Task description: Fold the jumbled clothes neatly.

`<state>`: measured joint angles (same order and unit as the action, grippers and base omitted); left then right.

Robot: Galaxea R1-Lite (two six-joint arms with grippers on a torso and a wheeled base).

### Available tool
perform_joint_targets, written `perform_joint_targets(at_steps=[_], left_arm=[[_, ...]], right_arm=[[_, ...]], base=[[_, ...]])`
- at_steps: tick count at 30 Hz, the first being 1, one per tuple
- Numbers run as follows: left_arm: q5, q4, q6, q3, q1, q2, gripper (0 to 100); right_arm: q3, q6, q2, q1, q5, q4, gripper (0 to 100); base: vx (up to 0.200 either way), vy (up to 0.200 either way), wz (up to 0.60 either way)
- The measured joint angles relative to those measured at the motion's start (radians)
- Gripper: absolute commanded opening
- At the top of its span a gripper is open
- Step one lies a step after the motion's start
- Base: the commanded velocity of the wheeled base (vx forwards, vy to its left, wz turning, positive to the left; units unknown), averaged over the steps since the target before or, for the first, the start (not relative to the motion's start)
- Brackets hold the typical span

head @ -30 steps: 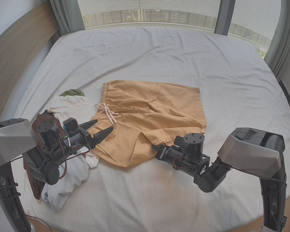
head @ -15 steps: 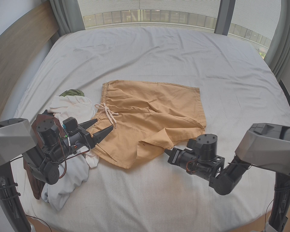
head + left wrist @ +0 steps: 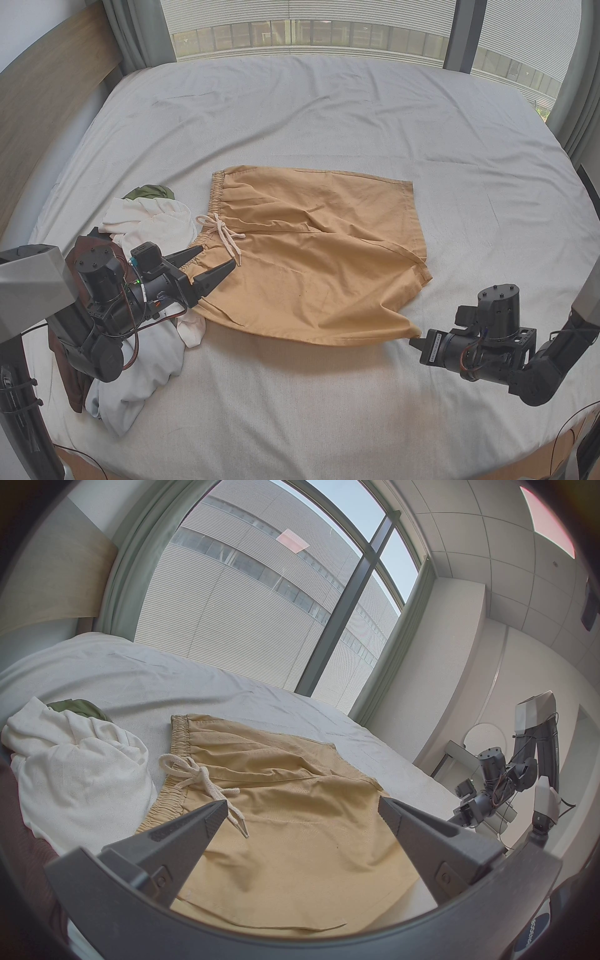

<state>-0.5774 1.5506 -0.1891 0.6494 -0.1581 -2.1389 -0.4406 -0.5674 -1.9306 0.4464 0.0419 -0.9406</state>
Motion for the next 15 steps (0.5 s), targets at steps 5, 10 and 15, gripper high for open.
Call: perform_joint_targets(at_steps=[5, 10, 15], left_arm=[[0.0, 0.0, 0.0, -0.001, 0.0, 0.0, 100], [0.0, 0.0, 0.0, -0.002, 0.001, 0.0, 100], [0.0, 0.0, 0.0, -0.004, 0.001, -0.003, 100]], right_arm=[[0.057, 0.028, 0.03, -0.014, 0.001, 0.015, 0], [0.103, 0.08, 0.032, -0.04, 0.001, 0.028, 0], [0.127, 0.107, 0.025, -0.08, 0.002, 0.031, 0]], base=[[0.0, 0.0, 0.0], [0.0, 0.0, 0.0], [0.0, 0.0, 0.0]])
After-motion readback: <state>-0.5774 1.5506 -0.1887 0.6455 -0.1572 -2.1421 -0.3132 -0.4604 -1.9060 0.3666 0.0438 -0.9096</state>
